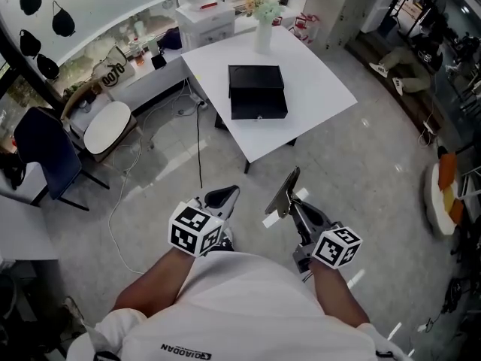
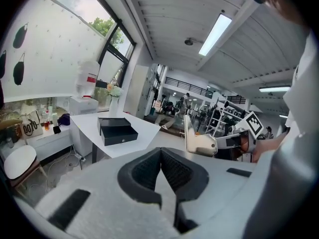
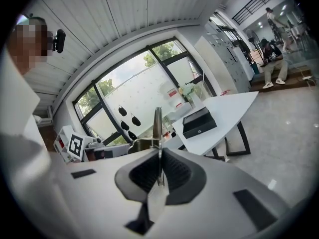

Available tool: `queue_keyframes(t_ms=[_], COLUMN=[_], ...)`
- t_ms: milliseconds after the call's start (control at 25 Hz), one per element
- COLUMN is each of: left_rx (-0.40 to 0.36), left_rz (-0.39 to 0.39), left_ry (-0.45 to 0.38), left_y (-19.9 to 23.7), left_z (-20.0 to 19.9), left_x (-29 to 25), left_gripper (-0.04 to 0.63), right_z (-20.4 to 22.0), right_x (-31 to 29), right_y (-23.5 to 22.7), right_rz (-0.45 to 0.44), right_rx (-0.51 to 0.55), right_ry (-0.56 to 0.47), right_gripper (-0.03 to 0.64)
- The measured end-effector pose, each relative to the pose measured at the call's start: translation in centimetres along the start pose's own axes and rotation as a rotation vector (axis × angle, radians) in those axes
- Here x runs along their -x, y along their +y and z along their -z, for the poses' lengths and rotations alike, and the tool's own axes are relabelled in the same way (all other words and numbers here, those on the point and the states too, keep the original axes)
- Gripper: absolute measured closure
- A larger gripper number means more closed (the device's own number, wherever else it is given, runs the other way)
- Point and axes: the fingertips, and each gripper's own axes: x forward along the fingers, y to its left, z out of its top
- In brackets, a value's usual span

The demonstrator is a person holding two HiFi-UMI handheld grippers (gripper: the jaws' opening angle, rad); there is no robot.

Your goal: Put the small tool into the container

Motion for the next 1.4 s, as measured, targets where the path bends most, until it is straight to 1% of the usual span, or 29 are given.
queue_keyframes(t_ms=[280,400,600,720,920,1040,1200,1400], left_rx=[0.002,-0.005,-0.012,-0.002,0.01,0.024,0.023,0.023], left_rz=[0.026,0.041,0.073,0.087,0.102,0.095,0.077,0.019], left_ry=[0.013,0.016,0.049,0.075,0.086,0.088,0.088,0.086], left_y=[6.0,7.8,9.5,9.8,10.1,10.9,11.2,12.9], left_z=[-2.3,-2.8,-2.2,-1.4,-0.8,-0.7,-1.3,-3.0], left_x=[-2.5,-3.5,-5.0,-5.6,-6.2,-6.9,-8.2,-9.6], left_gripper=[0.586,0.586,0.586,0.586,0.586,0.586,0.586,0.586], right_z=[-2.5,-3.1,-2.8,-2.3,-2.6,-3.0,-3.9,-6.5], right_x=[-6.0,-7.7,-9.3,-9.7,-9.9,-10.6,-11.9,-15.3], right_y=[-0.7,-1.0,-1.8,-2.1,-2.9,-3.7,-5.3,-7.0], right_rz=[0.023,0.038,0.069,0.082,0.103,0.104,0.084,0.024], right_rx=[0.0,-0.002,-0.021,-0.032,-0.041,-0.034,-0.024,-0.009], right_ry=[0.004,-0.003,-0.001,0.018,0.028,0.037,0.061,0.074], right_gripper=[0.606,0.606,0.606,0.606,0.606,0.606,0.606,0.606])
